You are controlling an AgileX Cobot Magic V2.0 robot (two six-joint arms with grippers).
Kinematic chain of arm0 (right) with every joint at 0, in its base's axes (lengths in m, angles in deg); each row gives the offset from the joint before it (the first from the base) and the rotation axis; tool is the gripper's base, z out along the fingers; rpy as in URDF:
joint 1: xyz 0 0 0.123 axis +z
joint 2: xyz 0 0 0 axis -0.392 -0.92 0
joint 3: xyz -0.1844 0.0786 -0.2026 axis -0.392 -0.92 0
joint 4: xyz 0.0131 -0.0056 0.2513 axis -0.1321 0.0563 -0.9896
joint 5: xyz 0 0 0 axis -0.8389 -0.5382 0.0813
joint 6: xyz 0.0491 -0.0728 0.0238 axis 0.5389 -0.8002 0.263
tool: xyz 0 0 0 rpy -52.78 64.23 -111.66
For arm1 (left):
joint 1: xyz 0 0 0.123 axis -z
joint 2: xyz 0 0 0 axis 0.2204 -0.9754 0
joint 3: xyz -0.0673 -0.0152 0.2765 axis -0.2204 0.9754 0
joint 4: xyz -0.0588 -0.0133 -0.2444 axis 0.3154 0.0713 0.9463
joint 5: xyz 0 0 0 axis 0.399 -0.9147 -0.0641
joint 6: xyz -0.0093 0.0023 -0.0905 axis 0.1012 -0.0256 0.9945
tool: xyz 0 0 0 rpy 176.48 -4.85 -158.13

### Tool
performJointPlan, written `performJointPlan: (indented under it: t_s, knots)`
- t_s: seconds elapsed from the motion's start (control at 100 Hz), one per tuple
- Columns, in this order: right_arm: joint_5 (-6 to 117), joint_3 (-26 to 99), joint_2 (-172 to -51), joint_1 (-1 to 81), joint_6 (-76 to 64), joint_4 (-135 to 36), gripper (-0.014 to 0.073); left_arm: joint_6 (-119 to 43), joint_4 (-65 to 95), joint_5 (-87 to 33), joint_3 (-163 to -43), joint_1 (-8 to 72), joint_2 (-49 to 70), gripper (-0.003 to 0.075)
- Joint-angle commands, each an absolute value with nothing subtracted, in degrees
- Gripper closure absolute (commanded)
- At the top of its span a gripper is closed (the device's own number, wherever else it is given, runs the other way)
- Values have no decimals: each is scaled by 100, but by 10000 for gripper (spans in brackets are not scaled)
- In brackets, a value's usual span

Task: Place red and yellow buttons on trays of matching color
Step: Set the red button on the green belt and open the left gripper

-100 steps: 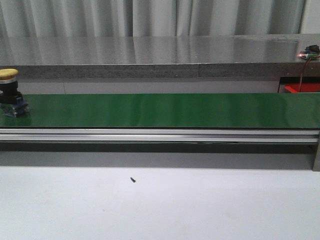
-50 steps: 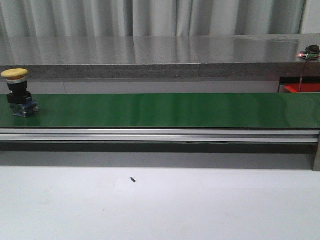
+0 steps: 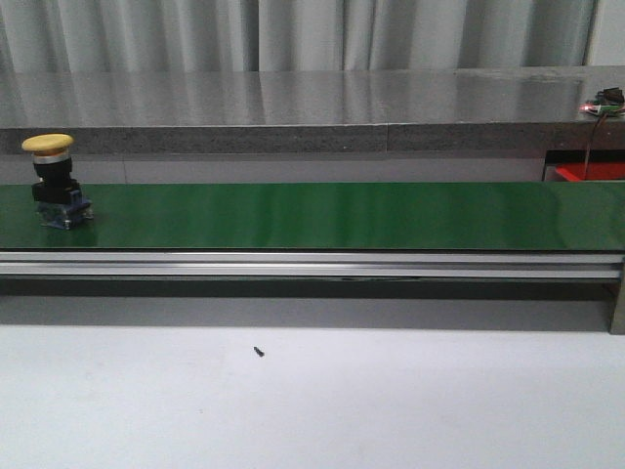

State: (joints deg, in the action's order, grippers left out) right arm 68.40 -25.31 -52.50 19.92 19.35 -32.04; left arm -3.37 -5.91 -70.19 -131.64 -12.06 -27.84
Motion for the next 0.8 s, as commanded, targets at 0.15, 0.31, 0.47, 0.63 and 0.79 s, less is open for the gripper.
performJointPlan:
  t_s: [0.15,0.31,0.47,0.63,0.79]
  knots:
    - [7304,-2429,-5141,1995,1932,-3184,661,-345,-570,-6828,-13356,-680,-2641,551]
    - [7304,-2429,-5141,1995,1932,-3184,661,-345,-558,-6872,-13356,-450,-2888,551]
    - [7304,-2429,-5141,1995,1932,-3184,661,-345,-558,-6832,-13356,-402,-3152,551]
    - [7304,-2429,-5141,1995,1932,-3184,661,-345,-558,-6843,-13356,-402,-3292,550]
    - [7304,-2429,-5141,1995,1932,-3184,661,-345,-506,-6842,-13361,-402,-3317,444]
